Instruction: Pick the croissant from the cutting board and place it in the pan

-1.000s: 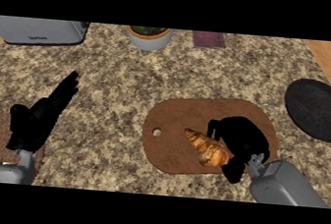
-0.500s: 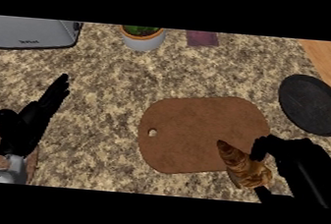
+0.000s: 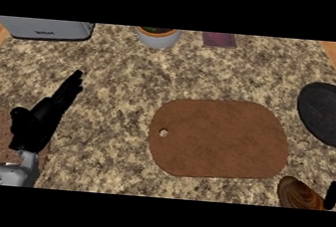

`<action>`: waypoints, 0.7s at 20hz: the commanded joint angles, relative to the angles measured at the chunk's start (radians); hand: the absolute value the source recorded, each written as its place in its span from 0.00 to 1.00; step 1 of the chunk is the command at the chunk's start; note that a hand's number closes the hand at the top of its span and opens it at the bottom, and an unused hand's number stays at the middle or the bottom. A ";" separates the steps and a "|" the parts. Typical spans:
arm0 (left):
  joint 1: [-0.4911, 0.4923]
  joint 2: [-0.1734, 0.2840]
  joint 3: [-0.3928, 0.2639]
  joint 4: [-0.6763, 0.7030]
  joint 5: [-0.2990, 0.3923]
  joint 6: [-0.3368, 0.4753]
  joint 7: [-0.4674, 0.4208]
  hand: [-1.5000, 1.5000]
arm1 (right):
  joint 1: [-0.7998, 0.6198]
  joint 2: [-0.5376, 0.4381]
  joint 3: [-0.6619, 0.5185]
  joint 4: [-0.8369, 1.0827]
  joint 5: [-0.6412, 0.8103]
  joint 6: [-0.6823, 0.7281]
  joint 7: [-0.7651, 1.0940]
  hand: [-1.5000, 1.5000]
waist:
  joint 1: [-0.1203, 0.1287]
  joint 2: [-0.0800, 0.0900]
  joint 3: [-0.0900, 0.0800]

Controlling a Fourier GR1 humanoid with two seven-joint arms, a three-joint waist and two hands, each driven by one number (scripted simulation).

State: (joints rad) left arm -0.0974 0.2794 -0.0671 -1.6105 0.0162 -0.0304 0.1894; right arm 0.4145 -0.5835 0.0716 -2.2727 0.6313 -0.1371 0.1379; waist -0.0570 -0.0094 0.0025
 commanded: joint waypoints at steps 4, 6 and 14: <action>-0.074 -0.021 -0.003 0.038 -0.011 -0.013 0.012 0.50 | 0.006 0.061 -0.214 0.275 -0.275 -0.052 -0.279 1.00 | 0.044 0.010 -0.001; -0.034 -0.051 -0.048 0.011 -0.043 -0.004 0.008 0.50 | -0.039 0.077 -0.232 0.385 -0.285 -0.052 -0.361 1.00 | 0.052 0.009 -0.001; -0.110 -0.021 0.019 0.015 0.004 -0.061 0.060 0.50 | -0.398 0.019 -0.337 0.830 -0.216 -0.093 -0.443 1.00 | 0.065 0.012 -0.002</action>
State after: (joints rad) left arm -0.1481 0.2470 -0.0828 -1.5986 -0.0102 -0.0635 0.2018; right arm 0.1445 -0.5503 -0.2253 -1.6112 0.3966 -0.2087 -0.2579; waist 0.0059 0.0018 0.0013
